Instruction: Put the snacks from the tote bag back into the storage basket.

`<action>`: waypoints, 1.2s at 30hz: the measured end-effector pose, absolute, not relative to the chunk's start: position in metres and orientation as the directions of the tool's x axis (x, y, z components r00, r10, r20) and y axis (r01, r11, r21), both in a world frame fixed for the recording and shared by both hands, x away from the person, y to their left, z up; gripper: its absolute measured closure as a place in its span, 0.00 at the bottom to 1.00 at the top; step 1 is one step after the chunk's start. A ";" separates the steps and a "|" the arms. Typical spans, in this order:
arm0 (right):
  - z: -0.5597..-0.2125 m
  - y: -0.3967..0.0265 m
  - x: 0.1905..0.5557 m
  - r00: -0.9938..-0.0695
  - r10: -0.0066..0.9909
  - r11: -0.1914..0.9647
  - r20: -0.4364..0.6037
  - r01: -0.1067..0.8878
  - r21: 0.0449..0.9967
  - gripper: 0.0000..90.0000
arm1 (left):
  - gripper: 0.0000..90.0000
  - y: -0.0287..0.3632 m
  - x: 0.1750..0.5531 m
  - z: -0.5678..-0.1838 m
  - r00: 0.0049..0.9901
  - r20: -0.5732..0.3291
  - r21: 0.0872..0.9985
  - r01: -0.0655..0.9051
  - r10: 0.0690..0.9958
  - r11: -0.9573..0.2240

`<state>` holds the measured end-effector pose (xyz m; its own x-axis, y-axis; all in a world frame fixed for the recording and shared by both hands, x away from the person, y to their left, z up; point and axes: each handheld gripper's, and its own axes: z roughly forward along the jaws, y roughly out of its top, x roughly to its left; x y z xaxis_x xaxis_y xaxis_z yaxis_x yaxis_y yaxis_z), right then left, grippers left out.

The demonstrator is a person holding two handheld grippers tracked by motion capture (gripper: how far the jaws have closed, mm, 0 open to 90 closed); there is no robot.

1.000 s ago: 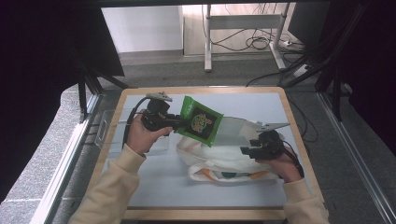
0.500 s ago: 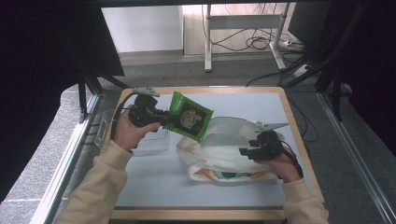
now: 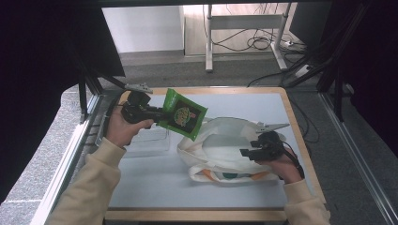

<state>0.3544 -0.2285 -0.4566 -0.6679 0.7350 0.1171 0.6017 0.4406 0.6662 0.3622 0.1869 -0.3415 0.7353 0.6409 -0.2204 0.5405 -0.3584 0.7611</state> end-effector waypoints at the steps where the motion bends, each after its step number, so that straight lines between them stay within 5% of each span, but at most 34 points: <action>1: -0.457 -0.228 0.355 -0.669 0.734 0.443 0.114 0.600 0.666 0.44 | 0.80 0.189 0.363 -0.341 0.734 -0.214 0.759 0.540 0.644 -0.364; 36: -0.459 -0.228 0.356 -0.662 0.741 0.445 0.113 0.609 0.657 0.43 | 0.80 0.217 0.389 -0.321 0.752 -0.096 0.721 0.504 0.652 -0.475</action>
